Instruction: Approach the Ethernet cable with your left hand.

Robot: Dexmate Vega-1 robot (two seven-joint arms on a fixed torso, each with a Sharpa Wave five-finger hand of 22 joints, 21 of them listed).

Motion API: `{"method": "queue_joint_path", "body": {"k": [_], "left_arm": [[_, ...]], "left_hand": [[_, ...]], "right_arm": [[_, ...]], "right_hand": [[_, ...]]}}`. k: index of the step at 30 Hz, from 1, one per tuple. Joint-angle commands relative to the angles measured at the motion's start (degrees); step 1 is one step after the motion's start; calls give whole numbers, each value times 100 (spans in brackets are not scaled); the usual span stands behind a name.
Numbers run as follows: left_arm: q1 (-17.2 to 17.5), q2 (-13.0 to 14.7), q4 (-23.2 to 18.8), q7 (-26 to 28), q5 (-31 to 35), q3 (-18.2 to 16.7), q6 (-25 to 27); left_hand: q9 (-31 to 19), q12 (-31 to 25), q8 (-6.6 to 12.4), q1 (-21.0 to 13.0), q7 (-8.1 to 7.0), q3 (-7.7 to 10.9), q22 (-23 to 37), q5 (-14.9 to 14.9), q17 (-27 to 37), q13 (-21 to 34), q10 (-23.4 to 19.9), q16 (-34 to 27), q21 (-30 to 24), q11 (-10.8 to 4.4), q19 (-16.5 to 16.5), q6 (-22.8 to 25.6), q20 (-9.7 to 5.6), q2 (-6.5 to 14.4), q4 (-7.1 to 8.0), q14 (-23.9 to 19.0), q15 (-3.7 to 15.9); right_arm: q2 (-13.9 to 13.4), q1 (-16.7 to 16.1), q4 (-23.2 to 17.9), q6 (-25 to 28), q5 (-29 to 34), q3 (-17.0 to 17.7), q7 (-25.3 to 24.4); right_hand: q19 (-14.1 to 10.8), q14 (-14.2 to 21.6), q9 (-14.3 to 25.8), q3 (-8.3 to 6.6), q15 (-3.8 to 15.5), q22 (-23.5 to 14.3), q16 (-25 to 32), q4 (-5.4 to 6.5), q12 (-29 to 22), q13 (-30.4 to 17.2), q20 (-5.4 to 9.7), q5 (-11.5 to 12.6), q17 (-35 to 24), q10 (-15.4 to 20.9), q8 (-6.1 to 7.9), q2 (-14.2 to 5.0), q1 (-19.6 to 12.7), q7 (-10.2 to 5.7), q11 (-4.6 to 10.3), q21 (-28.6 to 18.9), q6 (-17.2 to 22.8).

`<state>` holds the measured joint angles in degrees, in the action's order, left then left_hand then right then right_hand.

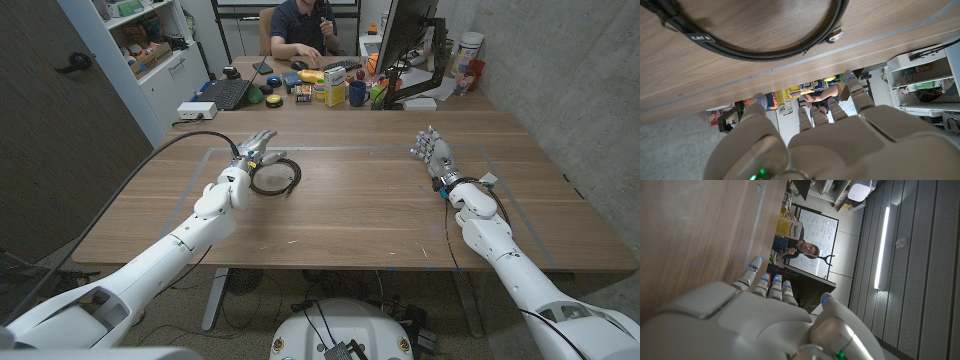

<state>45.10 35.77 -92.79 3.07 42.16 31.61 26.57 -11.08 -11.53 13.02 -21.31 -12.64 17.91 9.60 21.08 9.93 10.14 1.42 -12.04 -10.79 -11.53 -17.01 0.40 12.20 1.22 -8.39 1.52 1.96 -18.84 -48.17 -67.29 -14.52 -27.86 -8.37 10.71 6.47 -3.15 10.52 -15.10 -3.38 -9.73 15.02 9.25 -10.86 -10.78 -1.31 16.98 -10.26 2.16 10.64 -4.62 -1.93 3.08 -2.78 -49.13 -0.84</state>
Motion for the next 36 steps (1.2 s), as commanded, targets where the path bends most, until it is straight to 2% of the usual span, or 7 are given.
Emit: {"method": "queue_joint_path", "body": {"k": [1, 4, 9, 13, 21, 36], "left_arm": [[-71, 38, -64, -201, -82, 76, 65], [-69, 30, -74, -204, -134, 54, 58], [-88, 34, -101, -239, -138, 61, 113], [-115, 30, -113, -300, -125, 89, 181], [-167, 6, -110, -373, -133, 137, 238], [-148, 33, -178, -417, -144, 149, 329]], "left_hand": [[-41, -114, 85, -128, -19, 5, 2, -70, 23, 38, -615, -60, 1, -34, -220, 408, -40, 17, 4, -297, 233], [-46, -91, 111, -160, -17, 18, 1, -86, 23, 43, -692, -57, 13, -50, -252, 550, -41, 29, 5, -355, 312], [-68, 54, 189, -282, -18, 127, 1, -154, 25, 54, -467, -25, 10, -59, -347, 894, -113, 181, 5, -382, 384], [-69, 37, 209, -396, -20, 206, -1, -230, 22, 59, -544, -46, -1, -56, -458, 1066, -121, 239, -31, -511, 443], [-73, -13, 245, -558, -17, 315, -3, -340, 25, 68, -765, -55, 15, -43, -539, 1313, -161, 289, -72, -643, 504], [-70, -31, 257, -624, -18, 365, -2, -439, 30, 66, -950, -56, 12, -36, -626, 1488, -244, 282, -70, -727, 577]], "right_arm": [[35, 124, 212, -79, 4, -27, 113], [41, 155, 251, -38, -43, -23, 177], [72, 224, 367, -39, -72, -20, 241], [86, 267, 451, -100, -52, -26, 275], [92, 298, 521, -142, -44, -16, 300], [107, 345, 596, -147, -40, -15, 352]], "right_hand": [[-34, 27, 24, 22, -12, -14, -12, 11, -6, -12, 26, 52, -14, -29, -1, -75, 55, 17, -7, 44, -60], [-38, 29, 24, 23, -12, -14, -14, 13, -5, -12, 28, 54, -14, -31, -1, -81, 55, 17, 7, 49, -64], [-29, 21, 24, 27, -12, -15, -24, 17, -3, -13, 21, 58, -15, -39, -6, -94, 58, 10, 7, 68, -89], [-29, 23, 24, 30, -14, -15, -27, 19, -1, -13, 17, 60, -15, -47, -10, -101, 60, 6, 11, 77, -107], [-36, 27, 24, 43, -13, -16, -35, 23, 2, -13, 15, 63, -16, -59, -9, -108, 66, 3, 9, 100, -125], [-42, 28, 25, 67, -15, -17, -48, 26, -2, -13, 13, 66, -17, -58, -3, -105, 74, 7, -7, 135, -139]]}}
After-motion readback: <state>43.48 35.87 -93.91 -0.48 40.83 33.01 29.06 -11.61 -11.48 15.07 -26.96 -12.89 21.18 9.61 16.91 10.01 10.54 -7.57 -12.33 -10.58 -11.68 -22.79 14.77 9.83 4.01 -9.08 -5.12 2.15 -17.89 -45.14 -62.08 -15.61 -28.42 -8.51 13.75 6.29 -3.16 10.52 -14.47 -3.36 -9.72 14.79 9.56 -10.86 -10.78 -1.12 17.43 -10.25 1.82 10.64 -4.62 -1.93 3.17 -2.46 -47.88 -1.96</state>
